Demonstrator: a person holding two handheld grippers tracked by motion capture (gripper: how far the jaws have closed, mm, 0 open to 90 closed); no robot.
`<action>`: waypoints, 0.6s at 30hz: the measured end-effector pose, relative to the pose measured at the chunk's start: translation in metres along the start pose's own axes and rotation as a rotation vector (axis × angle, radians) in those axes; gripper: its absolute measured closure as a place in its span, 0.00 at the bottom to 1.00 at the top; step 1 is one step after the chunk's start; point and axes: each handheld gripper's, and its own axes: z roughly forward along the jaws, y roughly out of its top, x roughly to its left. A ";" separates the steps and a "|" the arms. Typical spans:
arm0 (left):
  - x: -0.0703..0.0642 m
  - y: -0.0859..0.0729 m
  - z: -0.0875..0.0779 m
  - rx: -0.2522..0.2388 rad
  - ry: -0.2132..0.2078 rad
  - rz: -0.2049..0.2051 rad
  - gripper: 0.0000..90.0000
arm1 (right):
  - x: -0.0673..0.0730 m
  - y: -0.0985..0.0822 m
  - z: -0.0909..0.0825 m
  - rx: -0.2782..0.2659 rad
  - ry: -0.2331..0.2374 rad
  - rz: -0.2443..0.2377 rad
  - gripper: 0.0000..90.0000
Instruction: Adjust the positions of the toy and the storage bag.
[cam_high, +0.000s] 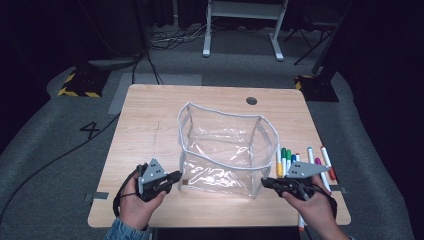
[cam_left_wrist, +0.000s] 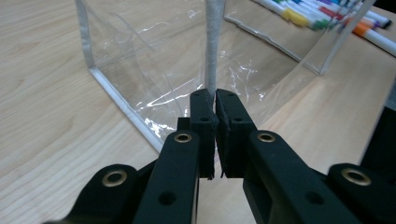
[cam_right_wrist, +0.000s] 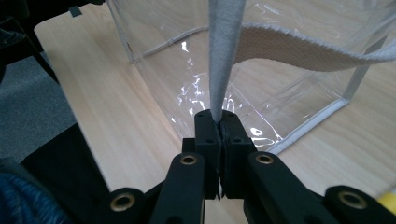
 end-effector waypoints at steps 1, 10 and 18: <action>-0.005 0.000 0.000 0.002 -0.014 0.011 0.96 | 0.002 -0.004 -0.005 0.001 0.003 0.006 0.98; -0.043 -0.001 -0.002 0.022 -0.094 0.083 0.97 | 0.014 -0.034 -0.043 0.001 0.000 0.036 0.98; -0.062 -0.001 -0.004 0.049 -0.158 0.098 0.97 | 0.026 -0.049 -0.064 0.009 0.001 0.049 0.98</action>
